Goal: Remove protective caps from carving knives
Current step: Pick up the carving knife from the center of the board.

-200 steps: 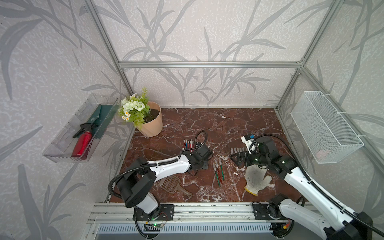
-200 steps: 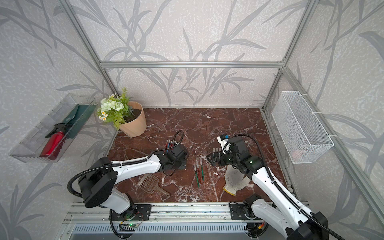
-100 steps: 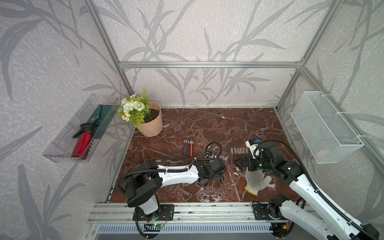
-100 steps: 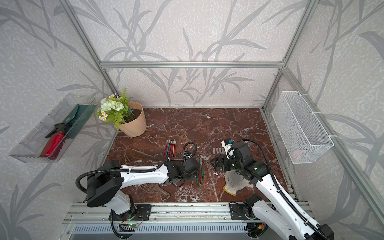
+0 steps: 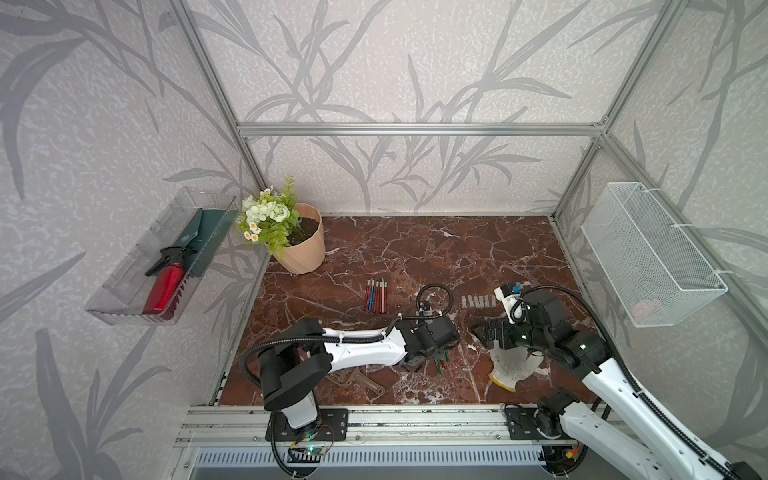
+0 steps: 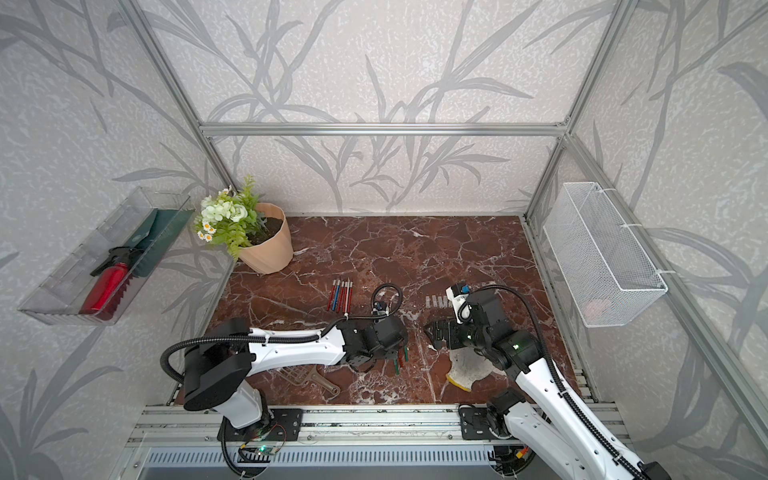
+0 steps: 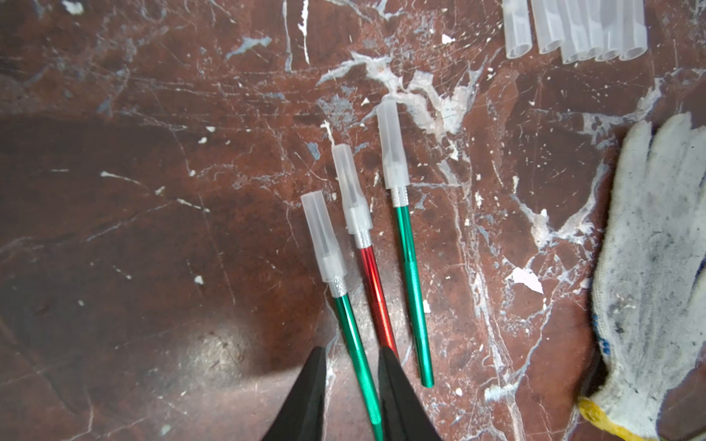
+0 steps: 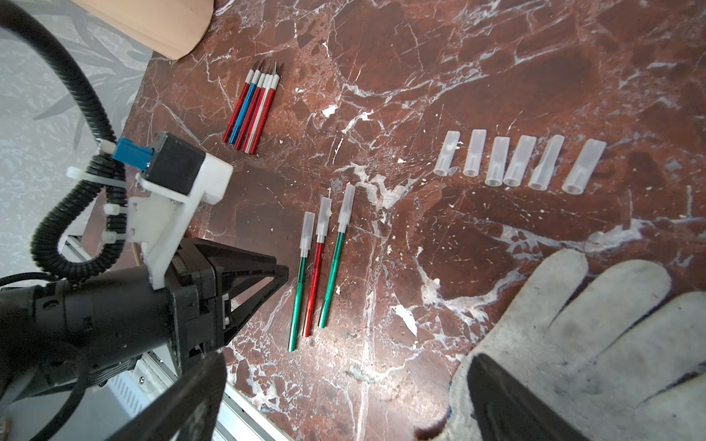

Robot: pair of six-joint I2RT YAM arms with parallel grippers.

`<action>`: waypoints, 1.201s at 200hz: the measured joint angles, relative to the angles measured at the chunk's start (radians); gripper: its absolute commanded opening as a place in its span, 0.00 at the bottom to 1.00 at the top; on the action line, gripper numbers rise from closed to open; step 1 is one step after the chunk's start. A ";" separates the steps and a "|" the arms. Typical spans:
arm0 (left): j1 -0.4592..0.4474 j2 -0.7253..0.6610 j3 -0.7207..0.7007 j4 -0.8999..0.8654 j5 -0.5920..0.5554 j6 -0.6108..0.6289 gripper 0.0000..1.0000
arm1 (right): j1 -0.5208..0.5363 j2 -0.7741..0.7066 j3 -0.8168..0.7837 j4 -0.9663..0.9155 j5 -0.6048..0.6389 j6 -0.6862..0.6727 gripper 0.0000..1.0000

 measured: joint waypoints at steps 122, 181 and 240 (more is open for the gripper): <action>-0.006 0.092 0.046 -0.034 0.011 0.001 0.26 | 0.000 -0.032 -0.003 0.000 -0.001 0.000 0.99; -0.010 0.094 0.053 -0.042 0.017 0.000 0.22 | 0.000 -0.034 -0.005 0.003 -0.008 0.000 0.99; -0.011 0.108 0.058 -0.056 0.038 0.000 0.22 | 0.000 -0.034 -0.009 0.007 -0.008 0.000 0.99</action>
